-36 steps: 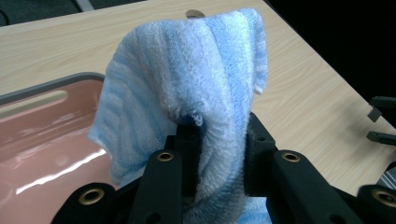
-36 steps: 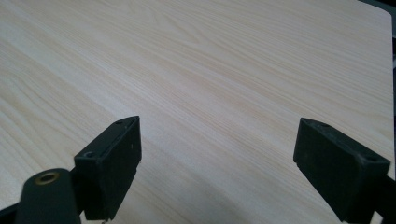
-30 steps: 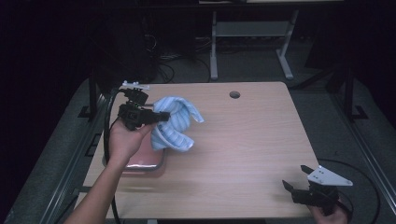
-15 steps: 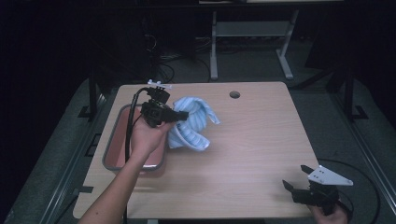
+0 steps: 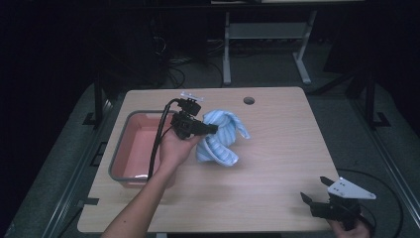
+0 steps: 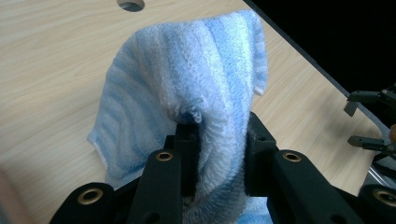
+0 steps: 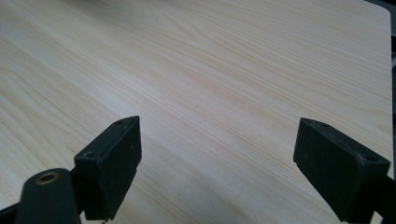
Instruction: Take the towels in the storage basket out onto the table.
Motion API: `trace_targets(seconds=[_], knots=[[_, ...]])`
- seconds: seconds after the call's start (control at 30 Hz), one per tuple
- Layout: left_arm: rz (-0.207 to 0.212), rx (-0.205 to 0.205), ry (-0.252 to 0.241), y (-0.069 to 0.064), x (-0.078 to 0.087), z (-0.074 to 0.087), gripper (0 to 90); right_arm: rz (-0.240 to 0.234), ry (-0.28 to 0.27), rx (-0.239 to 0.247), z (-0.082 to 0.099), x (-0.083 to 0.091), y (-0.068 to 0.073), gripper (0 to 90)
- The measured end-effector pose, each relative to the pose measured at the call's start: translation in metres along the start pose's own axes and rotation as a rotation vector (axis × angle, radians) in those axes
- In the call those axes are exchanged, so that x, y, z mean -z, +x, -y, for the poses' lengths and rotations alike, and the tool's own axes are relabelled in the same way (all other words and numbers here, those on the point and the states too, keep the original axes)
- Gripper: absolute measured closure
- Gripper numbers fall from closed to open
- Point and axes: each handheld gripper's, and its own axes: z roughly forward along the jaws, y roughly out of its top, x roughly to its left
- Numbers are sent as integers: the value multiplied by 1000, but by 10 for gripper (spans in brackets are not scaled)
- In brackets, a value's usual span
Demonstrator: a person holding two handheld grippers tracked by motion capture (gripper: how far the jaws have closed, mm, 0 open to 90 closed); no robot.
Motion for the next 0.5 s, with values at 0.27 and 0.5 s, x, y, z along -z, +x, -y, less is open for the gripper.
trace_targets(seconds=[0.27,0.5], knots=[[38,5,20,-6,-29,-1,716,8,-2,-6,1,0,-1,146],[63,6,35,-12,-50,-1,711,16,-1,-13,2,2,-1,146]])
